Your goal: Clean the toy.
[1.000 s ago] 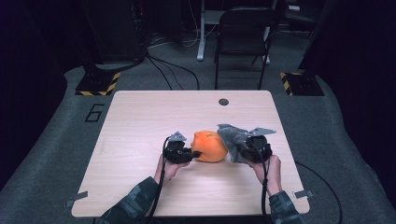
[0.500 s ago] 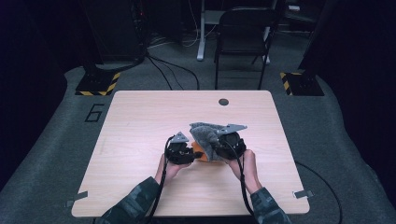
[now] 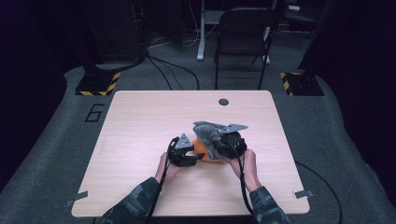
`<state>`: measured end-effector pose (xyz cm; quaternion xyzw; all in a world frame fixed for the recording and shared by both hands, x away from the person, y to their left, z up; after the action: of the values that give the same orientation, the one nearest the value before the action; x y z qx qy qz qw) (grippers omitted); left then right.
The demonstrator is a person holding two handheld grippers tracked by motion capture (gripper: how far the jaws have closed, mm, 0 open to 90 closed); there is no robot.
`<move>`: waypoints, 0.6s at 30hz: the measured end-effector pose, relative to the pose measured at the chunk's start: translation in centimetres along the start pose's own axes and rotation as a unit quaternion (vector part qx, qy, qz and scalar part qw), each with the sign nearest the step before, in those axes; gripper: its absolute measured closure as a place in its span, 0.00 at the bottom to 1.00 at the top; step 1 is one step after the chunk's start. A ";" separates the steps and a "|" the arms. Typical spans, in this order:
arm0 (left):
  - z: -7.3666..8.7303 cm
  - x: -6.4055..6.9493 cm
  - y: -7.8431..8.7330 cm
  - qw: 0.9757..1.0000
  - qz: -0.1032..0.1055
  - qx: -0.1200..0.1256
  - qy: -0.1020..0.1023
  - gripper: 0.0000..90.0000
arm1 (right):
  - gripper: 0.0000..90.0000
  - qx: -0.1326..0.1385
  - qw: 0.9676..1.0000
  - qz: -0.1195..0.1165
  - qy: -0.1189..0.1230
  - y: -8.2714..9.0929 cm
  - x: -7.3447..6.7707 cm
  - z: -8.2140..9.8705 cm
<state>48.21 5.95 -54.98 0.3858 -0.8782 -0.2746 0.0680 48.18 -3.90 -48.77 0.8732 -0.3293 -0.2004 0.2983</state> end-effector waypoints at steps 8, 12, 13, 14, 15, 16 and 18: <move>0.2 0.0 -0.1 0.999 -0.019 0.006 -0.034 0.74 | 0.84 0.004 1.000 0.001 0.011 -0.1 0.6 0.2; 0.2 0.1 -0.1 0.999 -0.018 0.004 -0.029 0.77 | 0.84 0.008 1.000 0.004 0.001 0.1 0.7 0.4; 0.2 0.1 -0.1 0.999 -0.018 0.003 -0.029 0.77 | 0.84 0.005 1.000 0.003 0.007 0.2 0.9 0.5; 0.2 0.1 -0.1 0.999 -0.017 0.003 -0.027 0.77 | 0.84 0.006 1.000 0.003 -0.004 0.3 0.9 0.6; 0.2 0.1 -0.1 0.999 -0.017 0.002 -0.027 0.77 | 0.84 0.005 1.000 0.004 0.004 0.4 1.2 0.7; 0.2 0.1 -0.1 1.000 -0.016 0.002 -0.025 0.77 | 0.84 0.005 1.000 0.007 0.000 0.5 1.3 0.8; 0.2 0.1 -0.1 1.000 -0.014 0.001 -0.024 0.77 | 0.84 0.000 1.000 0.010 0.001 0.7 1.7 1.2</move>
<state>48.18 5.92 -55.20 0.3917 -0.8742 -0.2836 0.0430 48.39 -5.97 -49.41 0.8699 -0.3378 -0.1962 0.3012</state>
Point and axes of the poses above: each handheld gripper's, and its own axes: y roughly backward along the jaws, z roughly out of its underside, x roughly to its right, the point moved 10 cm from there along -y, roughly forward along the jaws, and after that the axes turned 12 degrees about -z, right-handed, at the moved point
